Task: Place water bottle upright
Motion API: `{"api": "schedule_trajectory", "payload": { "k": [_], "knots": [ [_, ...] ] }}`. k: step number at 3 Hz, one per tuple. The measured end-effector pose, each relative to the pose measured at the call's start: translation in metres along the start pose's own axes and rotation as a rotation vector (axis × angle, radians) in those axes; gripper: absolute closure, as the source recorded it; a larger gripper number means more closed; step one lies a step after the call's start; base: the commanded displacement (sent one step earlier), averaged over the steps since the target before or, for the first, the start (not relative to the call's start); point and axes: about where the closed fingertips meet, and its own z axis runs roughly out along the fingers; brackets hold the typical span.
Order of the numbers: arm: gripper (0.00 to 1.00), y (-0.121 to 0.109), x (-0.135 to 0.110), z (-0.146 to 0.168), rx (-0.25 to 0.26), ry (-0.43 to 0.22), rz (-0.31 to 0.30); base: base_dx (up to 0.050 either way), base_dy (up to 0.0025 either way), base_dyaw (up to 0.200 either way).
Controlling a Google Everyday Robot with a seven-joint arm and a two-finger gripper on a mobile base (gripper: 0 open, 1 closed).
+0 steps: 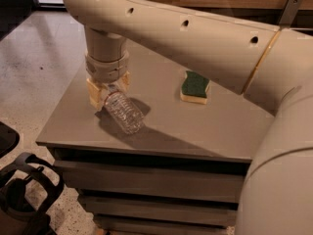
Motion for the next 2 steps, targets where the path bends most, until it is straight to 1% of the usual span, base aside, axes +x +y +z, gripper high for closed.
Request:
{"api": "schedule_trajectory", "payload": {
  "k": [1,2],
  "knots": [
    [0.65,0.0005,-0.0001,0.0001,0.000,-0.001,-0.001,0.000,0.00000,0.000],
    [0.87,0.0010,-0.0001,0.0002,0.000,-0.002,-0.002,0.000,0.00000,0.000]
  ]
}}
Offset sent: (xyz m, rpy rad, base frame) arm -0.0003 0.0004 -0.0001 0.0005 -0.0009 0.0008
